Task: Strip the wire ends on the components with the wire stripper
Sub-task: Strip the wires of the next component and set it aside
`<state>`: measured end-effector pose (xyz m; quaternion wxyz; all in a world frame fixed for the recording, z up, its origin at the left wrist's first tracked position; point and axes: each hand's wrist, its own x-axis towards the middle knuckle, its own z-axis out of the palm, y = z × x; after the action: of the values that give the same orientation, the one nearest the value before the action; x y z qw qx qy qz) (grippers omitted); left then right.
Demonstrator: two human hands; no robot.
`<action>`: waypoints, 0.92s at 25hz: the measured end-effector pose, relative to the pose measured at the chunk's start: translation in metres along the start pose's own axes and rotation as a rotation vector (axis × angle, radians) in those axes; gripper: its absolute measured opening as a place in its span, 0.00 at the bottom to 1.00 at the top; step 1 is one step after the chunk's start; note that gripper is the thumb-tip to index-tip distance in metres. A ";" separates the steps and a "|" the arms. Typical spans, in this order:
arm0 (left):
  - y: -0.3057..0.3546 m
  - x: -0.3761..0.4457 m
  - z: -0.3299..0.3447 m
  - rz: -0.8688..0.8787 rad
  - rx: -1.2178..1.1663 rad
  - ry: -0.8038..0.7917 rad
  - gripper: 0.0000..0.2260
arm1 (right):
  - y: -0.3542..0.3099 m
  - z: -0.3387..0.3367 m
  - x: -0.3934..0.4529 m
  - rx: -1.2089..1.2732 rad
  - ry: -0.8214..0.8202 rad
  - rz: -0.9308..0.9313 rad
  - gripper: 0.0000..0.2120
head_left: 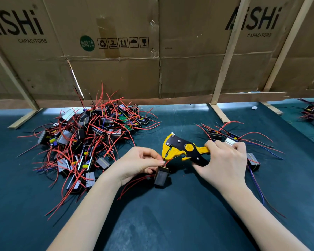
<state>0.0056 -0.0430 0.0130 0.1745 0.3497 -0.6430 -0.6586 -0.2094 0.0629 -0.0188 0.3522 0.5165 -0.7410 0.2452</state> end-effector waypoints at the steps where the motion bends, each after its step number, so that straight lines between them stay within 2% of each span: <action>1: 0.000 0.000 0.000 0.008 0.033 0.011 0.03 | 0.001 0.000 0.000 -0.003 0.001 0.001 0.21; 6: 0.000 0.000 0.001 0.018 0.128 0.060 0.02 | 0.000 0.000 0.001 -0.017 0.035 -0.033 0.20; 16: 0.000 0.002 -0.001 -0.033 0.062 0.026 0.04 | -0.001 0.000 0.001 -0.026 0.127 -0.062 0.20; 23: -0.002 0.003 -0.002 -0.046 0.013 0.018 0.04 | -0.002 0.002 0.001 -0.022 0.109 -0.057 0.20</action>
<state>0.0049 -0.0463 0.0107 0.1626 0.3714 -0.6376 -0.6551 -0.2084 0.0604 -0.0197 0.4045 0.5194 -0.7083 0.2547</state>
